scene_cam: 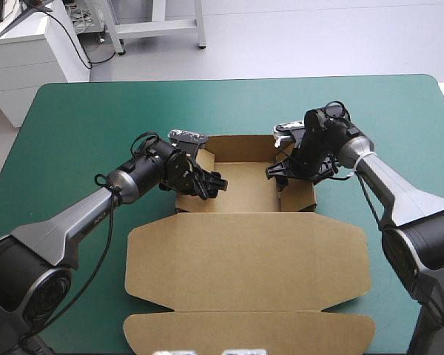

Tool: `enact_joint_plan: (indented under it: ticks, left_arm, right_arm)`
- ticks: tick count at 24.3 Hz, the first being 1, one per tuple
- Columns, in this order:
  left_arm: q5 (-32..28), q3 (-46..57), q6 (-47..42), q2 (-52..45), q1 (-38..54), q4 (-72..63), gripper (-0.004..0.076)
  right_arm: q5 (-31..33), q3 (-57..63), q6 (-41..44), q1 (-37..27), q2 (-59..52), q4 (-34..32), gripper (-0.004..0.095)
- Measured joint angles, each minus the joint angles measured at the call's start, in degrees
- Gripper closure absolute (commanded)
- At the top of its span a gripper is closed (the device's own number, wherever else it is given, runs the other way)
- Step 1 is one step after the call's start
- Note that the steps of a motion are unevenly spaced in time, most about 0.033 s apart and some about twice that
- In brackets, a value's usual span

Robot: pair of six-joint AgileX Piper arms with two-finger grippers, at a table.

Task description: Fold the box

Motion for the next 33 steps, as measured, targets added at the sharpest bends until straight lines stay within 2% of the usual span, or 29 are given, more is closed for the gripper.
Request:
enact_joint_plan:
  ticks: [11, 19, 21, 22, 23, 24, 25, 26, 28, 31, 33]
  left_arm:
    - [0.26, 0.0, 0.0, -8.89, 0.0, 2.51, 0.0123]
    - [4.85, 0.0, 0.0, -21.1, 0.0, 8.74, 0.0143]
    - [6.63, 0.0, 0.0, -26.2, 0.0, 9.64, 0.0205]
    - [7.49, 0.0, 0.05, -27.87, 0.0, 9.86, 0.0301]
    - [9.24, 0.0, 0.23, -31.2, 0.0, 10.17, 0.0353]
    - [10.08, 0.0, 0.57, -32.48, 0.0, 10.17, 0.0506]
    - [11.57, 0.0, 2.11, -35.53, 0.0, 10.12, 0.0587]
    - [12.23, 0.0, 2.41, -36.66, 0.0, 10.12, 0.0731]
    - [14.38, 0.0, 3.15, -40.27, 0.0, 10.12, 0.0732]
    - [22.98, -0.23, 8.41, -42.64, 0.0, 10.17, 0.0732]
    - [23.62, 0.91, 10.09, -43.05, 0.0, 10.17, 0.0732]
  right_arm:
    - [0.61, -1.86, -0.23, 0.0, -5.94, -1.64, 0.0044]
    - [0.82, -6.46, -0.42, 0.0, -17.64, -3.31, 0.0044]
    - [0.89, -6.78, -0.42, 0.0, -21.02, -3.31, 0.0044]
    - [1.05, -6.79, -0.42, 0.0, -21.74, -3.31, 0.0044]
    - [1.48, -6.81, -0.42, 0.0, -22.52, -3.31, 0.0044]
    - [1.6, -6.81, -0.42, 0.0, -22.53, -3.31, 0.0044]
    - [1.64, -6.76, -0.31, 0.0, -22.37, -3.36, 0.0044]
    - [1.71, -6.76, -0.11, 0.0, -22.11, -3.36, 0.0044]
    - [2.08, -6.76, 0.55, 0.0, -20.74, -3.3, 0.0044]
    - [3.33, -6.72, 0.67, 0.0, -16.67, -2.78, 0.0044]
    - [3.44, -6.72, 0.67, 0.0, -13.91, -2.73, 0.0044]
